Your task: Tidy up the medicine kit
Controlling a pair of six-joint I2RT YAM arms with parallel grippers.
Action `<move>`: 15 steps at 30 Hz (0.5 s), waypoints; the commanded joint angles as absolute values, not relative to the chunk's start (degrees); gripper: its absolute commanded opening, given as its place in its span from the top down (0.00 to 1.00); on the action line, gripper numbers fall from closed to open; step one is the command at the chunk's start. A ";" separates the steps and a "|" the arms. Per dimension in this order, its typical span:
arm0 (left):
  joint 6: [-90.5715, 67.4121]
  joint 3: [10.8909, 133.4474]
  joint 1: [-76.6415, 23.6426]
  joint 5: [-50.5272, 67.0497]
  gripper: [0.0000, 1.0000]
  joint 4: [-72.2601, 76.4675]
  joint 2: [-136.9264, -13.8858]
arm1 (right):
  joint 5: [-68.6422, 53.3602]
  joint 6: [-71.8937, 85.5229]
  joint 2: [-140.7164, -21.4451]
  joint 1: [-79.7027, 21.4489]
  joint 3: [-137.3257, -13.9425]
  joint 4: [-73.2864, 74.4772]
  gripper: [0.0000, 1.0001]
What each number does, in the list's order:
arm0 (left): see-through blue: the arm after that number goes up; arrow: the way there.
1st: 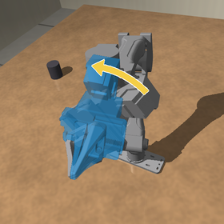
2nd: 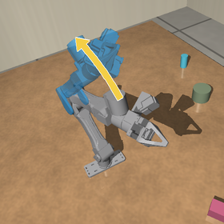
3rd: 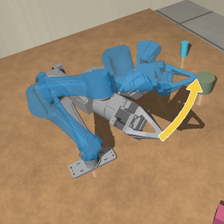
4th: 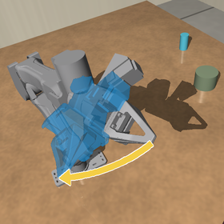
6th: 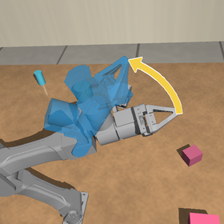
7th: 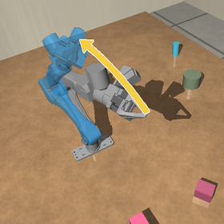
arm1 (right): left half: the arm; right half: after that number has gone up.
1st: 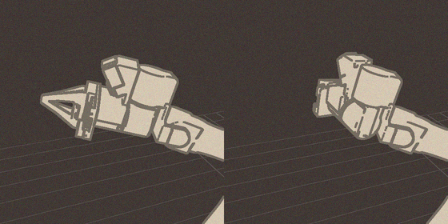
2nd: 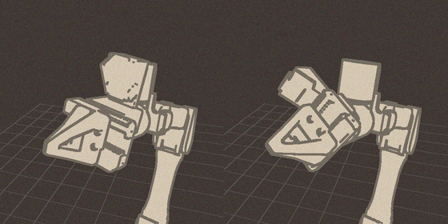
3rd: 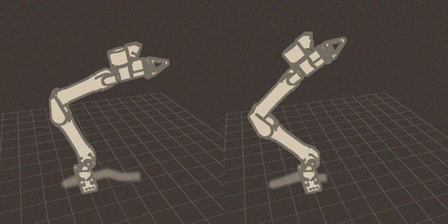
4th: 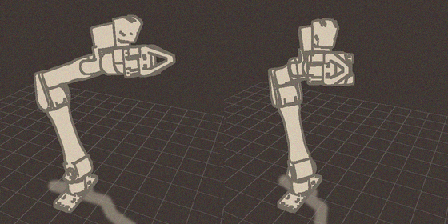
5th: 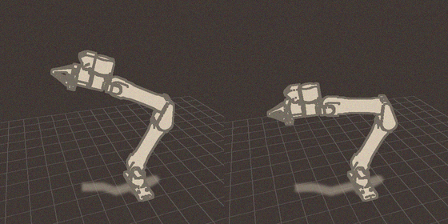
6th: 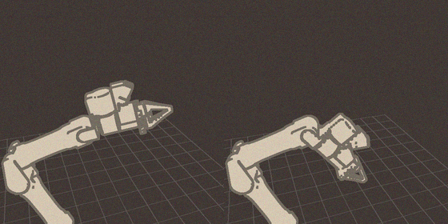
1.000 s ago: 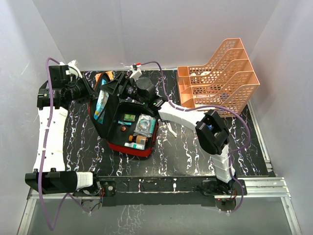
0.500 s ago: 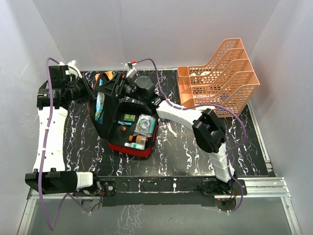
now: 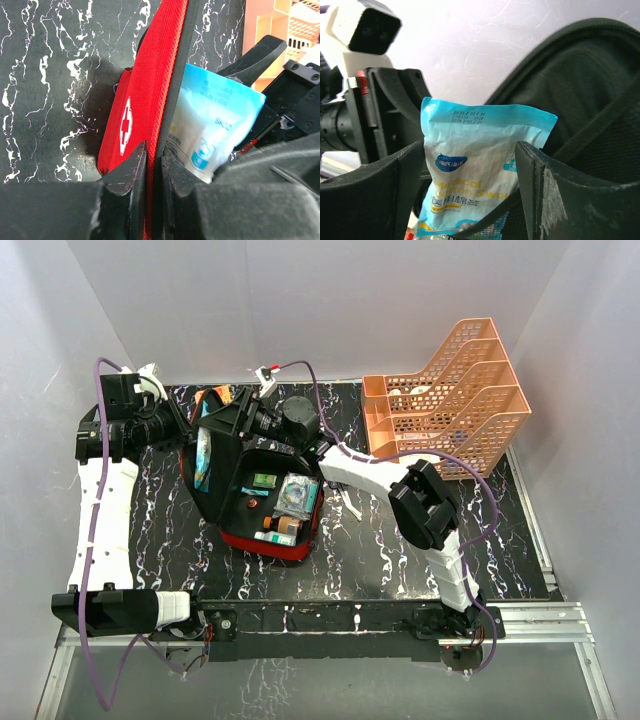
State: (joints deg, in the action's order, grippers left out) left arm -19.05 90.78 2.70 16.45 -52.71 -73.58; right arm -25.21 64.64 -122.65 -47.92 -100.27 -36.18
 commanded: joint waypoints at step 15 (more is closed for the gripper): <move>-19.82 90.54 2.31 20.31 1.00 -48.35 -71.07 | -14.08 52.84 -111.95 -47.50 -98.66 -18.43 0.26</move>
